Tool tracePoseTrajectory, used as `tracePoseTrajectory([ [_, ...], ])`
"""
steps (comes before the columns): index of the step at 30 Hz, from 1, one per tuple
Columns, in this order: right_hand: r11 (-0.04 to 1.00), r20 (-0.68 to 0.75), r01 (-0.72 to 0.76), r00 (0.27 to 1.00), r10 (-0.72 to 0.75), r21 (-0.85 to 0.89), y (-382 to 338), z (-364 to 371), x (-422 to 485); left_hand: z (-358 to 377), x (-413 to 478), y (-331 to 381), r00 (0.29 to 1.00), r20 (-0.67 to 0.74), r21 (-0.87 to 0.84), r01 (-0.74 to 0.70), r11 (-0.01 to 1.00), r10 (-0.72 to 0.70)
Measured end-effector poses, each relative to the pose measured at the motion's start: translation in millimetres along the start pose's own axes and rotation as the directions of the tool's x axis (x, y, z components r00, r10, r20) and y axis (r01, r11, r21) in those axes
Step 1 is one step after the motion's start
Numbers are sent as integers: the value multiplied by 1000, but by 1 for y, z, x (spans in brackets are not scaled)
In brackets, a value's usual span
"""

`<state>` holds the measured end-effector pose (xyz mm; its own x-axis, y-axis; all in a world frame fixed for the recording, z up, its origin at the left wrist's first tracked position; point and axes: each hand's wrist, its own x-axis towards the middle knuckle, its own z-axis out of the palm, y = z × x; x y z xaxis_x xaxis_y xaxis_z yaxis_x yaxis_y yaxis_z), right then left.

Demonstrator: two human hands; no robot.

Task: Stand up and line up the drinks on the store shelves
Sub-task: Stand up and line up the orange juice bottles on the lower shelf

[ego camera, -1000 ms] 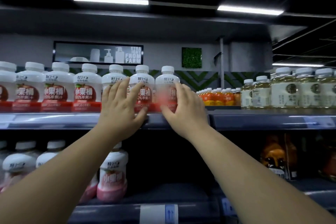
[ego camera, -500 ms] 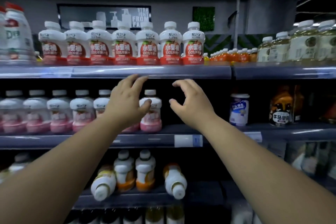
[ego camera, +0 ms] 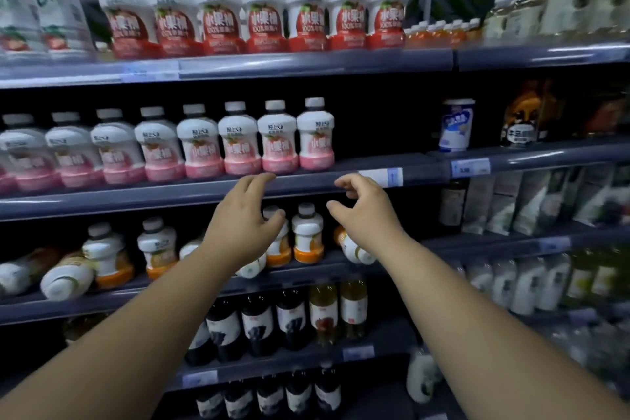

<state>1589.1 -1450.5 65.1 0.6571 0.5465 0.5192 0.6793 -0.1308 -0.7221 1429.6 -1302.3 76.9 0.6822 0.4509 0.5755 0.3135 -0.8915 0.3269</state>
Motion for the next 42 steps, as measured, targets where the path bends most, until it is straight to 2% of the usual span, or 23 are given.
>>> tracePoseTrajectory([
  [6,988,-14,-153,988,152,-35,36,-5,-36,44,-27,10,998,65,-168,11,986,0],
  [14,955,24,-290,956,292,-65,101,-10,-68,113,-35,21,976,217,-218,46,975,2],
  [18,950,50,-295,952,301,-101,124,-8,-61,143,-31,30,964,264,-258,94,962,-24],
  [24,963,90,-247,962,257,-110,155,4,-28,181,-14,35,963,258,-270,150,951,-78],
  [28,973,121,-198,970,212,-119,173,14,-7,199,1,33,962,234,-265,202,943,-141],
  [34,976,150,-208,965,216,-62,191,38,5,218,6,25,956,167,-217,274,937,-241],
  [37,971,115,-233,965,237,-52,194,52,4,225,1,17,946,182,-206,303,930,-268],
  [42,974,30,-226,974,226,7,202,65,7,232,8,4,959,185,-184,251,950,-217],
])
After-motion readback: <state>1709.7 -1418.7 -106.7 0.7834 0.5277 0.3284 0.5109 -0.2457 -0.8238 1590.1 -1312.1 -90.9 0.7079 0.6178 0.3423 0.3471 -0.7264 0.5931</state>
